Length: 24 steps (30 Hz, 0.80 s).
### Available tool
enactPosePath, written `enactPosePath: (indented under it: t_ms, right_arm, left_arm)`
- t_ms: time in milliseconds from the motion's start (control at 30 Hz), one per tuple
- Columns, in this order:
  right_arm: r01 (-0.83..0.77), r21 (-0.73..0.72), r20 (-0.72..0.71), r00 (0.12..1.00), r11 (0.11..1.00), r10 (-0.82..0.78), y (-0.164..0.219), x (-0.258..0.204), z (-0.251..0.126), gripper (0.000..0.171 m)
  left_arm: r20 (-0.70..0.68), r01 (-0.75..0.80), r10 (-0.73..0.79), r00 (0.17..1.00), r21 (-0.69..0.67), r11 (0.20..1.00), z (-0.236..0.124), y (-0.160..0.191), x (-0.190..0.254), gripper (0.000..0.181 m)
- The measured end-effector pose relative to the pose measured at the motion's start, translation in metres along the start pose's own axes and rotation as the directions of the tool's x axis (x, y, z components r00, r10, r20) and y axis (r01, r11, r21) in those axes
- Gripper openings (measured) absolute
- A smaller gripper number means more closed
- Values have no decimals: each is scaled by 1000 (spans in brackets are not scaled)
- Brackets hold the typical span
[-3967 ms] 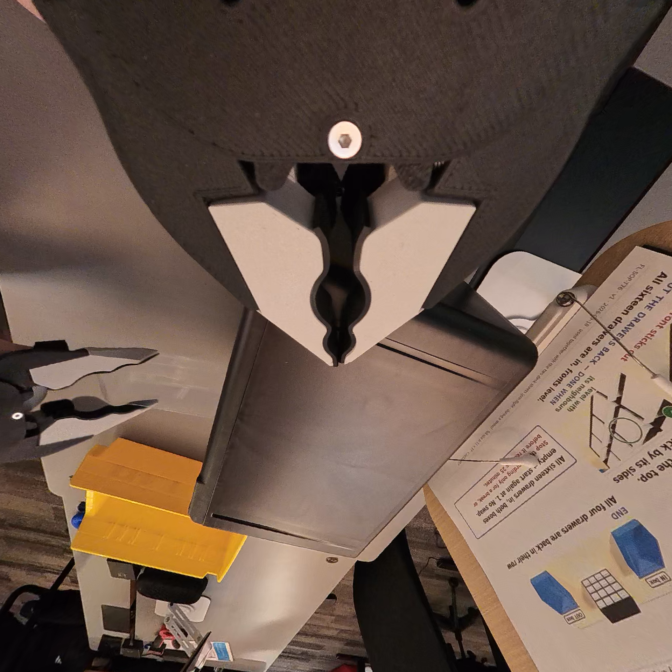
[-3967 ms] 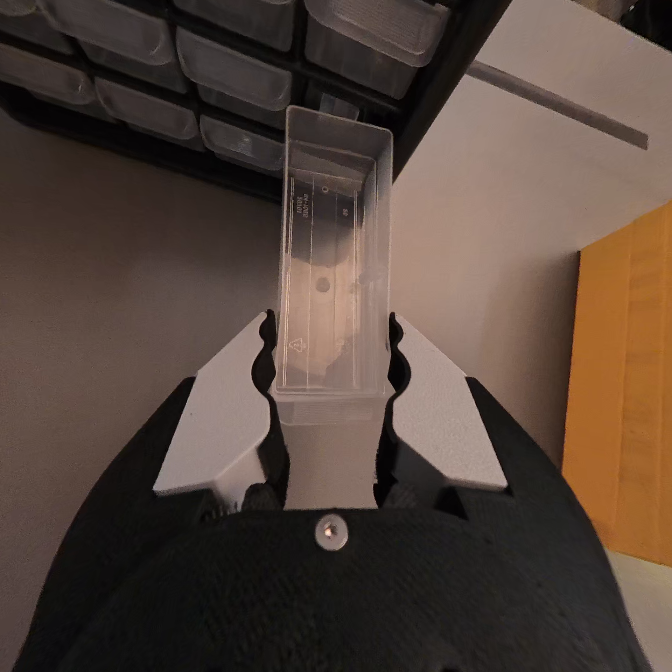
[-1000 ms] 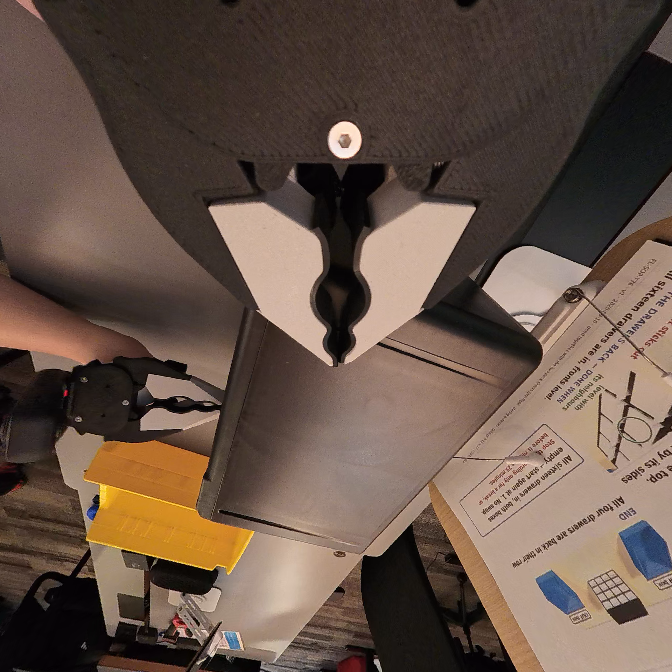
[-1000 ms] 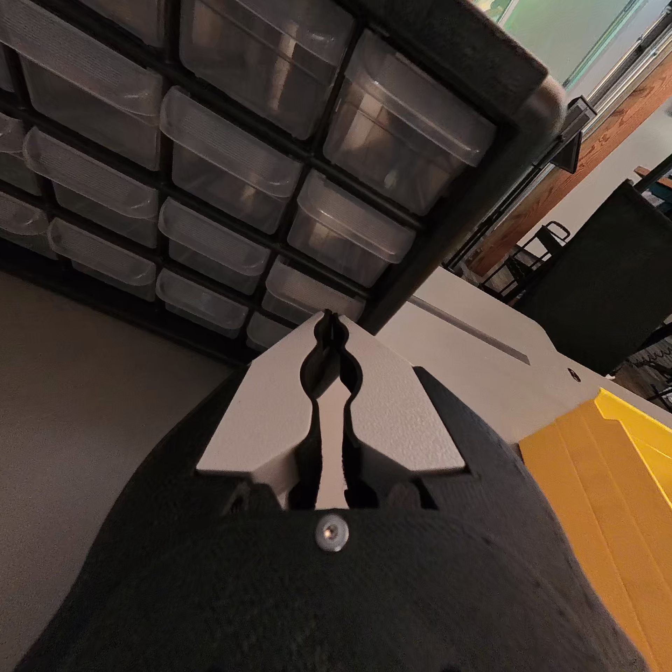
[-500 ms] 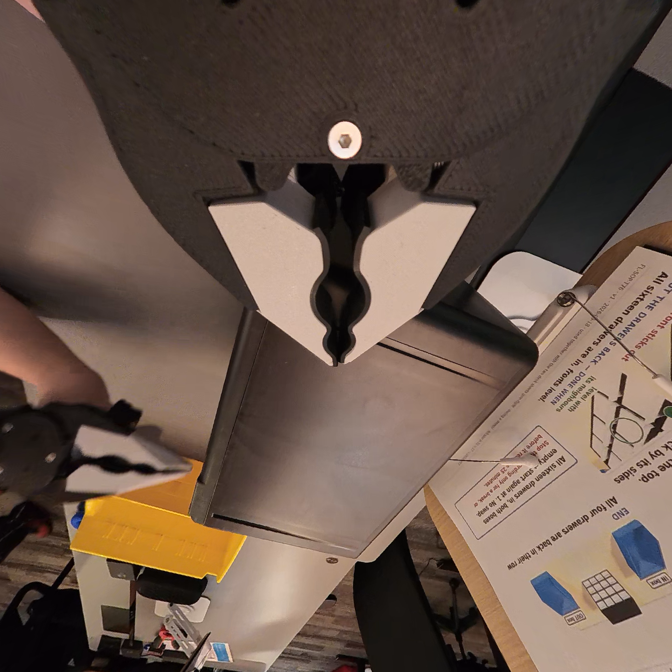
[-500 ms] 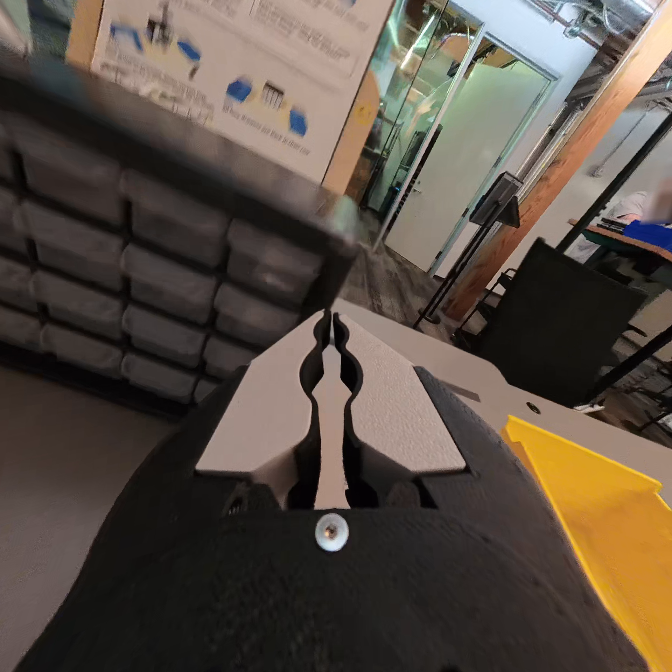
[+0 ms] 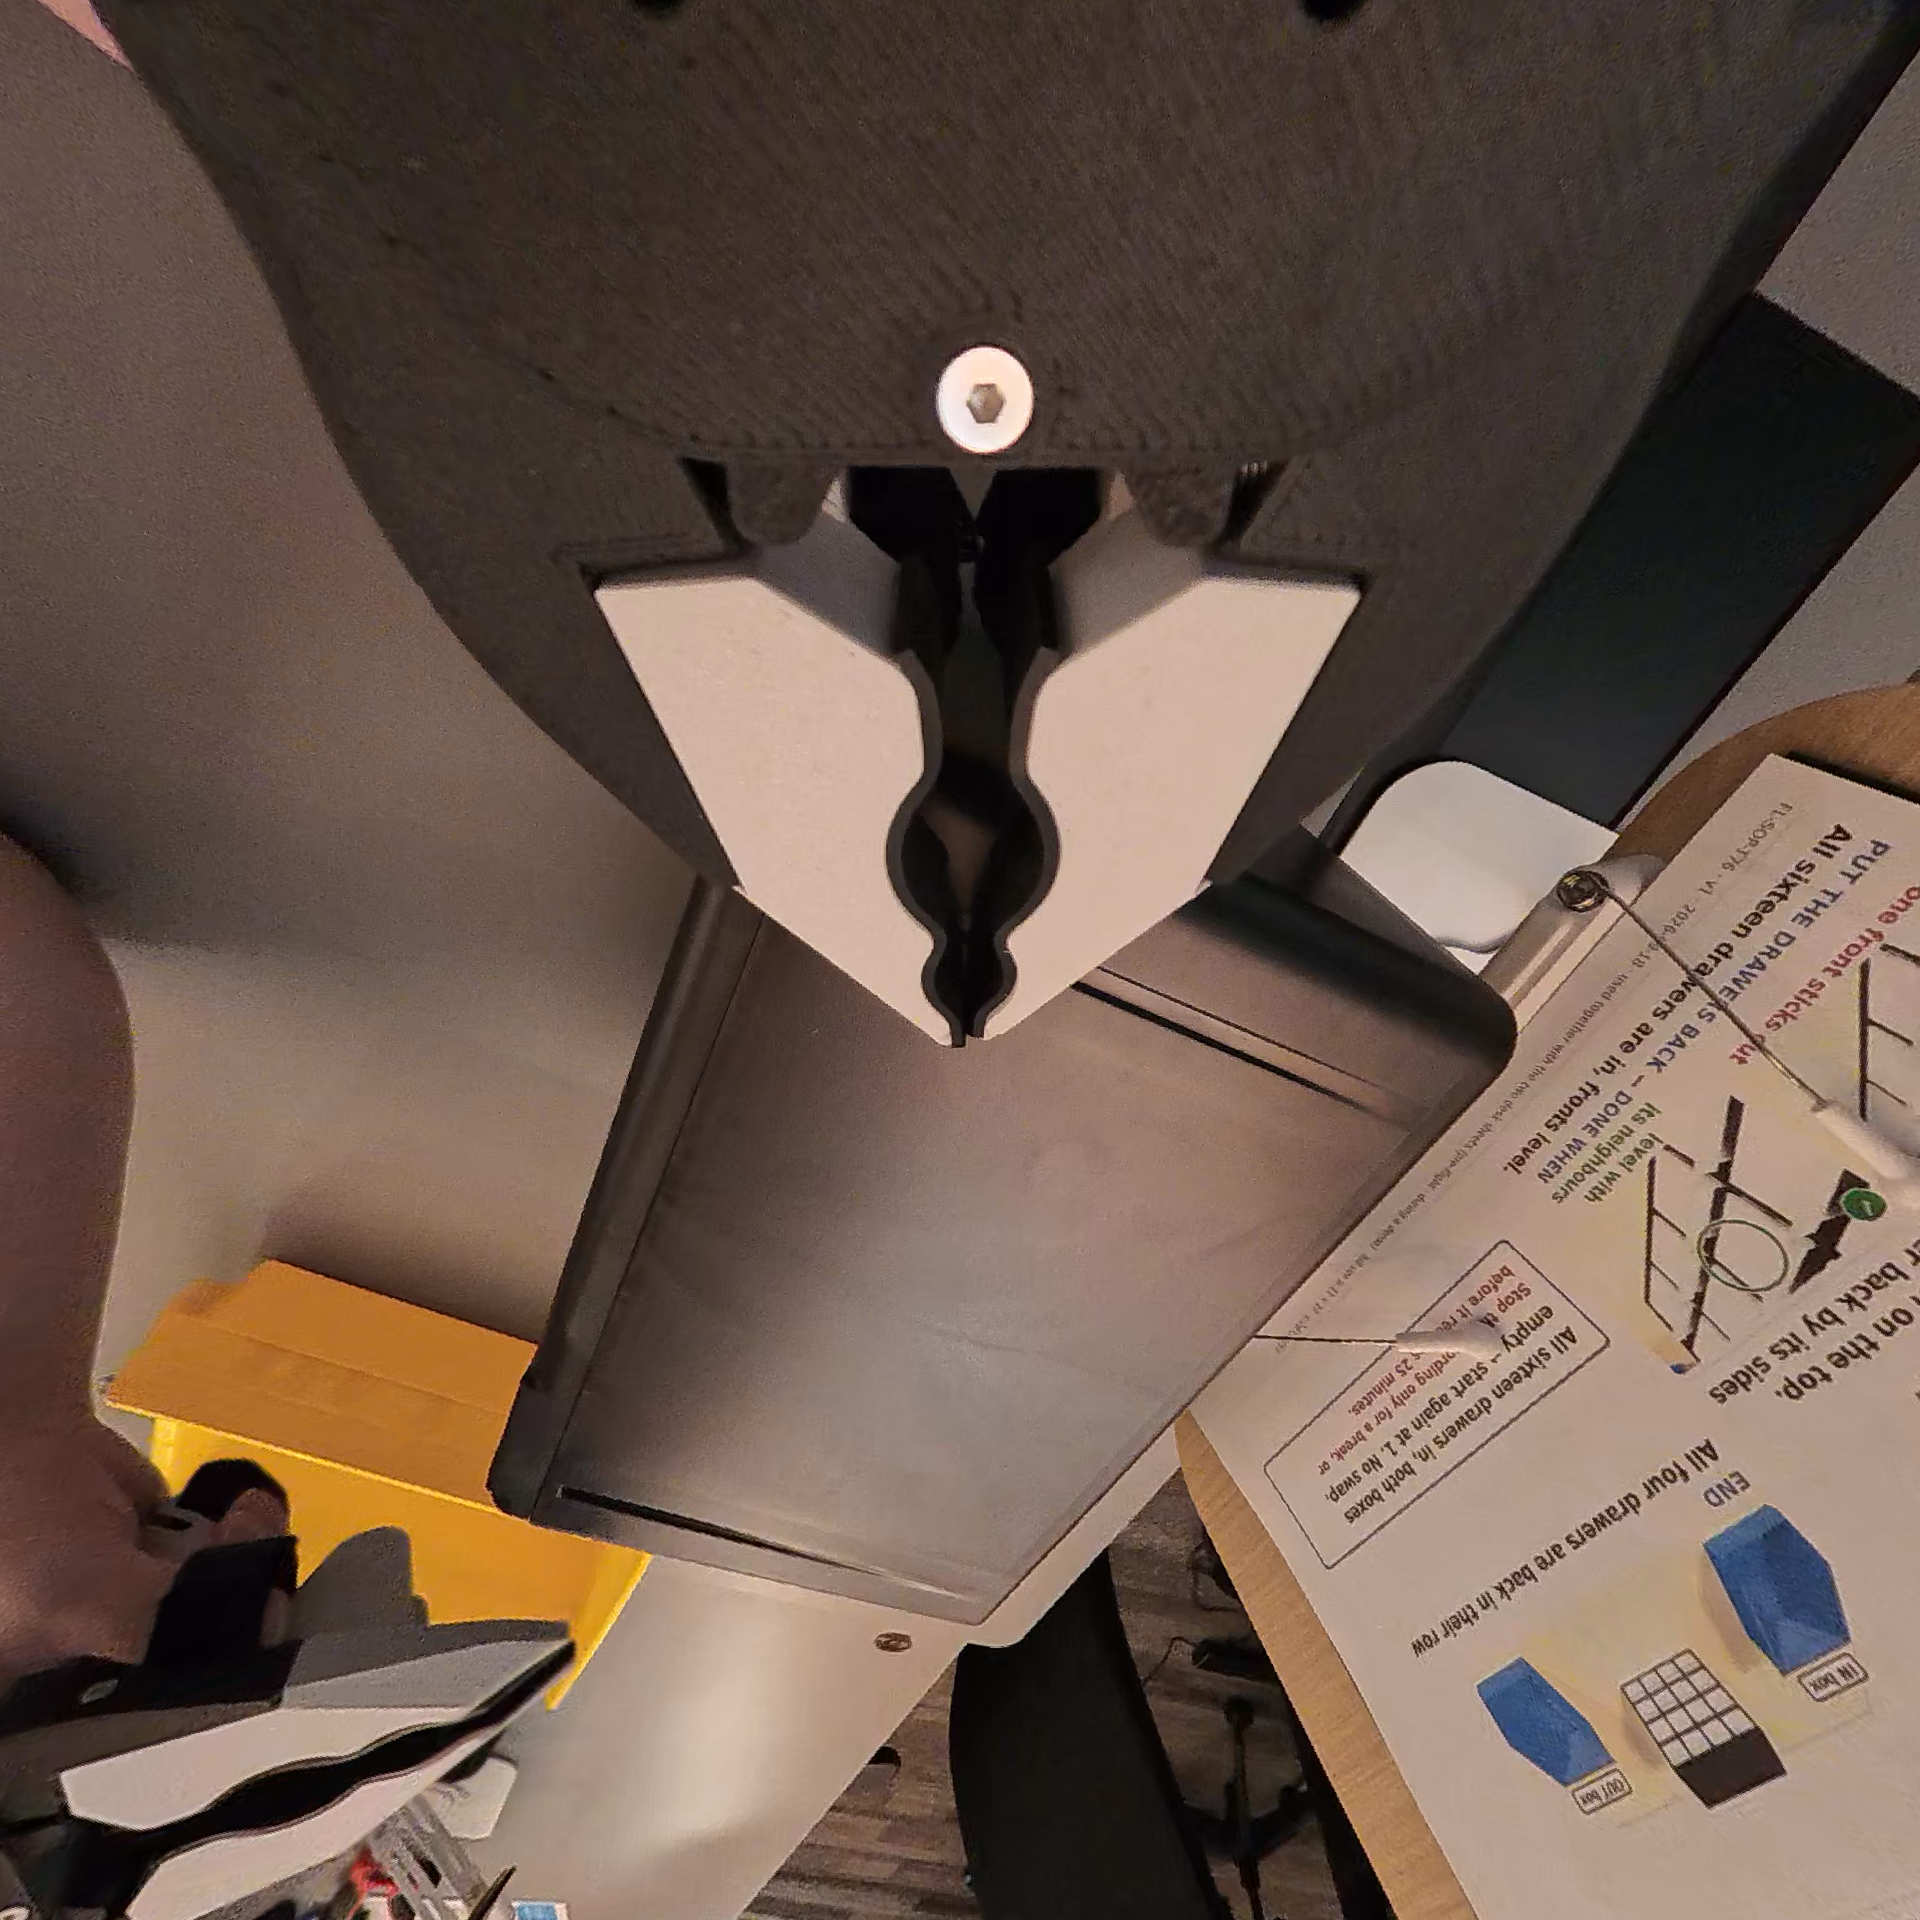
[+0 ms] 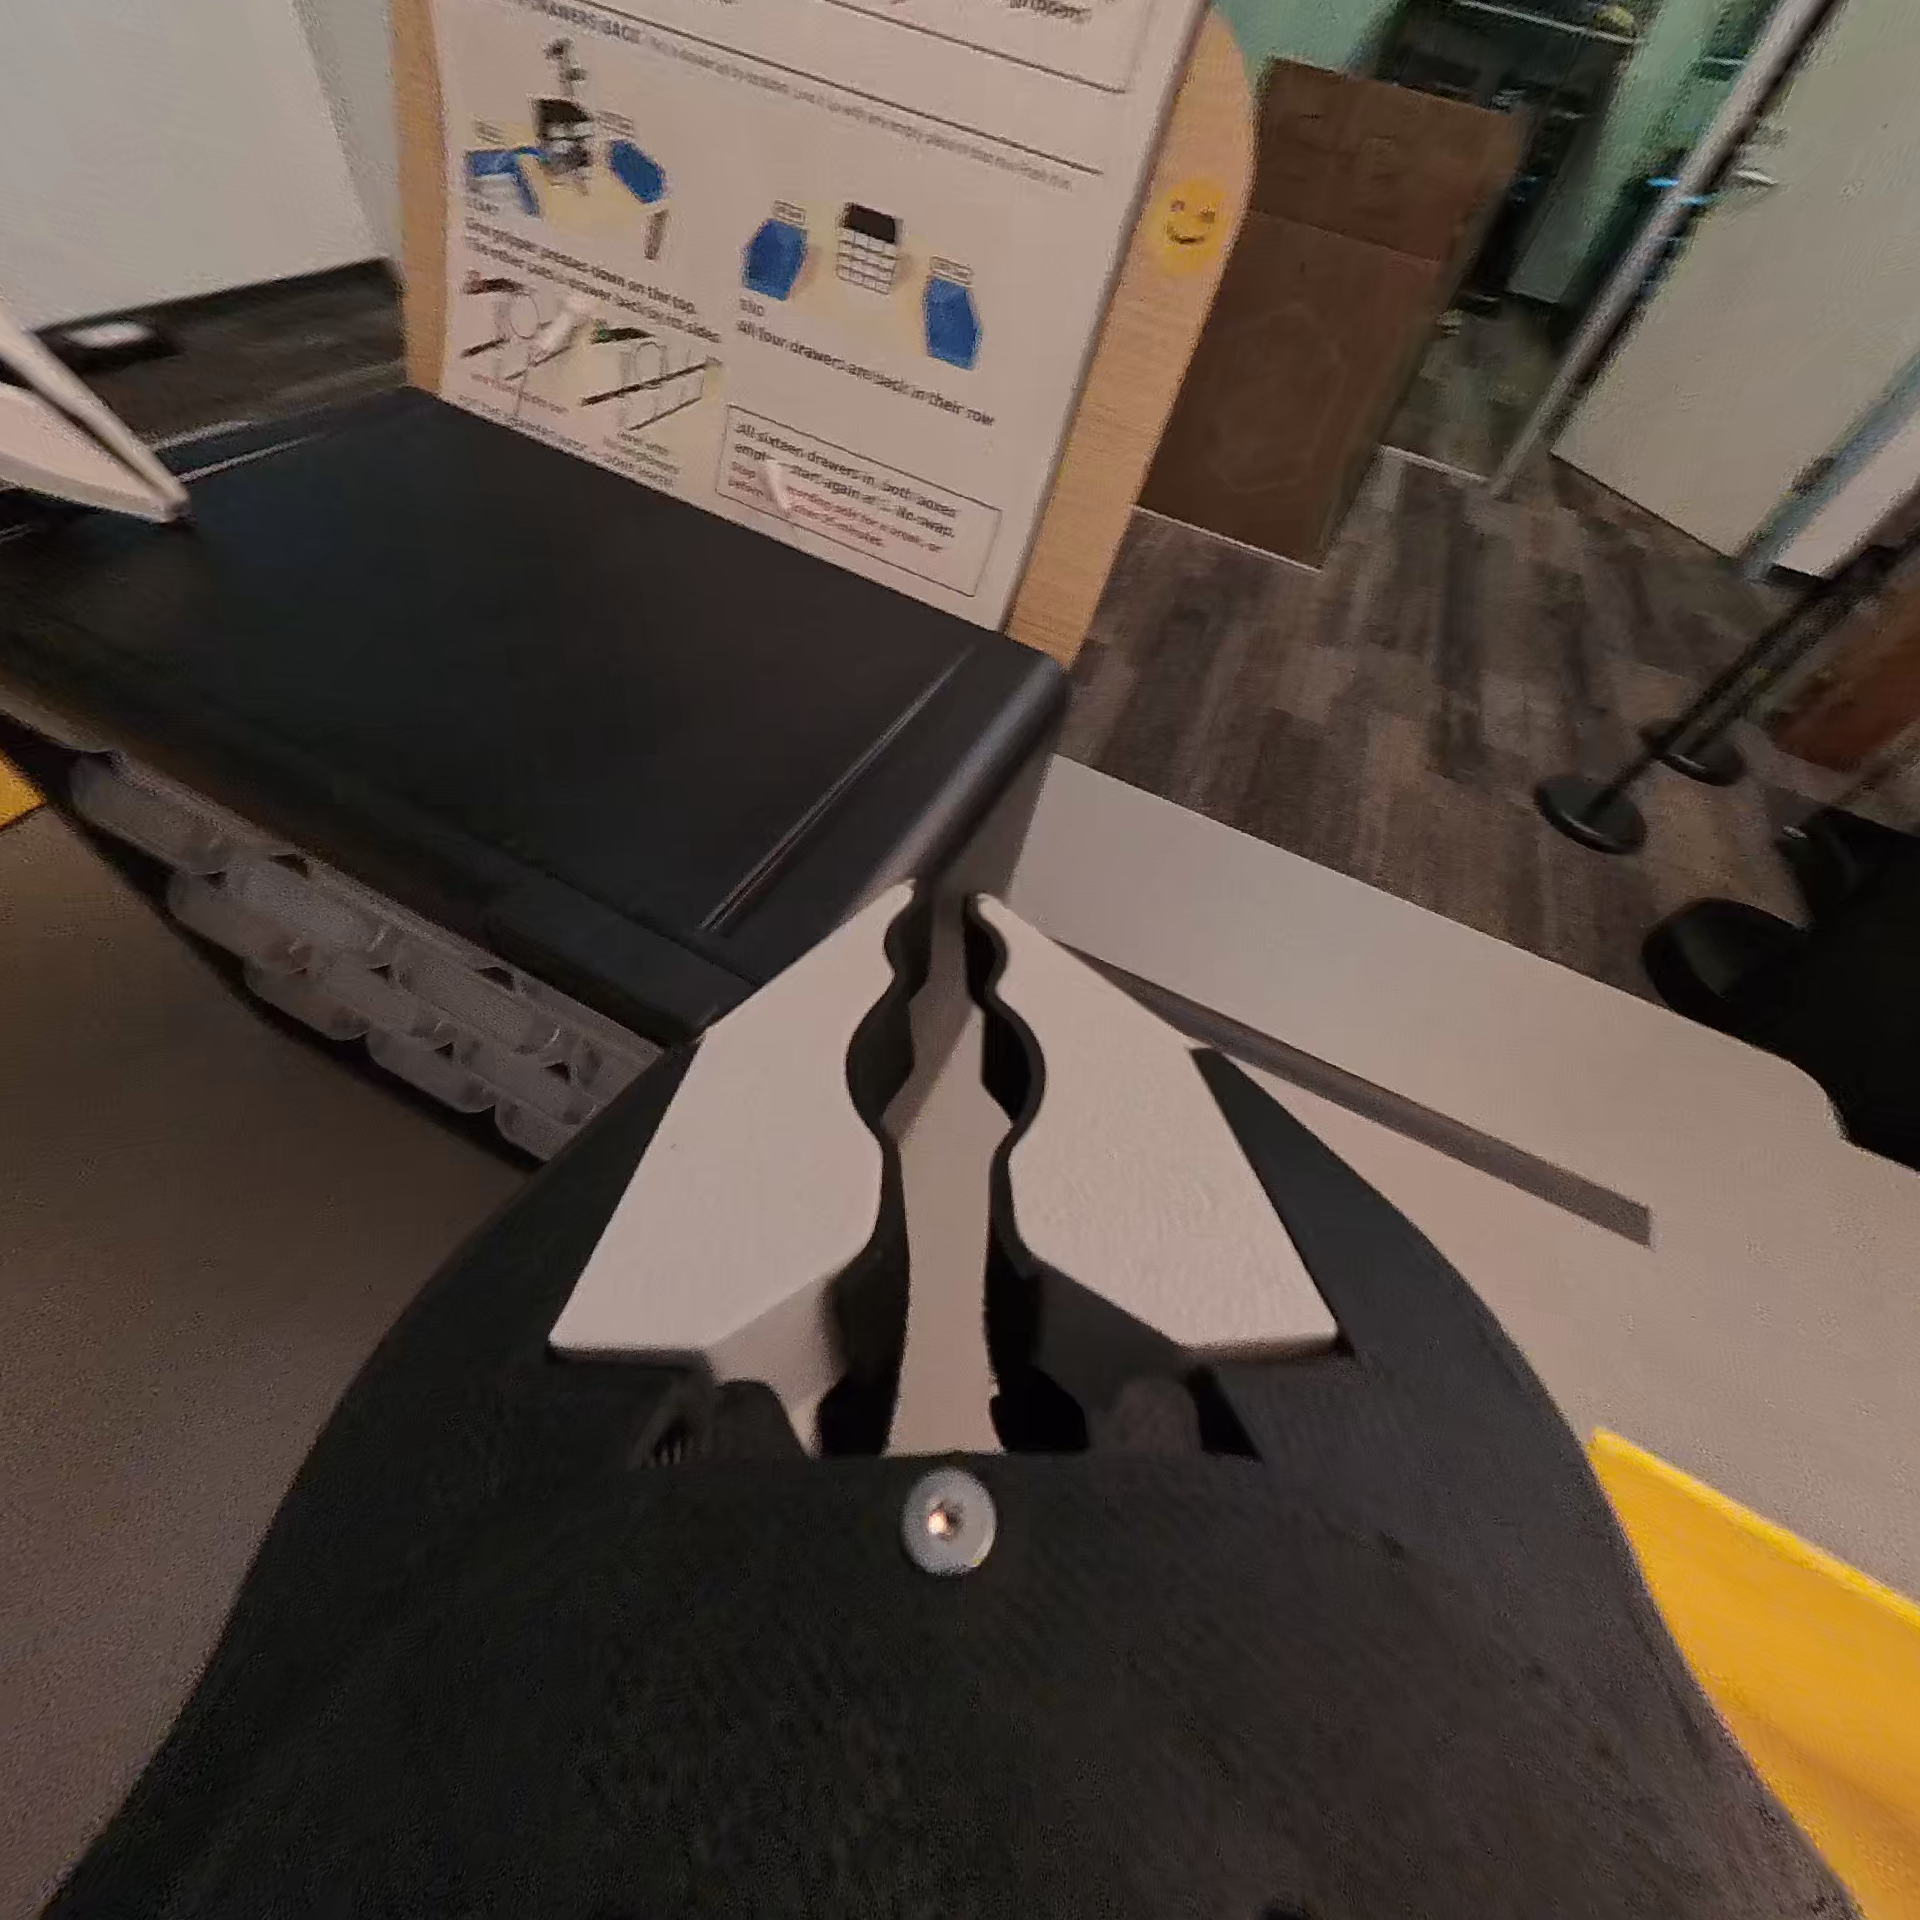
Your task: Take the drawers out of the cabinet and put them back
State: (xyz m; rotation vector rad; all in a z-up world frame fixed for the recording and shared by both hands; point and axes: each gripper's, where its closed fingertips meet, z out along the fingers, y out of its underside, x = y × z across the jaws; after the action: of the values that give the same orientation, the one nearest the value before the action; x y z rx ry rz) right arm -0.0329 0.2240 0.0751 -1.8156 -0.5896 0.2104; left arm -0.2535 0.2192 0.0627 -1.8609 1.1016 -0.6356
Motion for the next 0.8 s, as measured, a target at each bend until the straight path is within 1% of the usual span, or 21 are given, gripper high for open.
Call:
enactPosePath:
  t_ms: [67, 167, 267, 367, 433, 500, 667, 800]
  right_arm:
    - [9, -30, 121, 993, 1000, -5, -1, -9, 5, 0]
    - [55, -18, 302, 952, 998, -46, -5, -22, 4, 0]
    - [74, -20, 427, 902, 997, -58, -7, -23, 12, 0]
    - [72, -4, 551, 833, 997, -58, -12, -27, 22, 6]
    - [106, -6, 590, 803, 994, -82, -10, -29, 30, 7]
    - [175, -15, 598, 791, 984, -131, -2, -28, 38, 10]
    - [171, 26, 660, 737, 985, -145, -5, -36, 39, 8]
    - [110, 16, 685, 723, 994, -91, -4, -36, 39, 8]
  left_arm:
    - [13, -8, 8, 1000, -7, 1000, 0, 0, 0, 0]
    - [33, -19, 20, 999, -18, 1000, 0, 0, 0, 0]
    - [47, -35, 36, 998, -22, 999, 0, 0, 0, 0]
    - [59, -37, 38, 998, -29, 999, 0, 1, -1, 0]
    - [68, -41, 44, 997, -34, 999, 0, 1, -1, 0]
    - [78, -52, 55, 995, -38, 998, 0, 1, -1, 0]
    - [100, -68, 73, 992, -50, 996, 0, 1, -1, 0]
    - [97, -62, 66, 993, -46, 997, 0, 1, -1, 0]
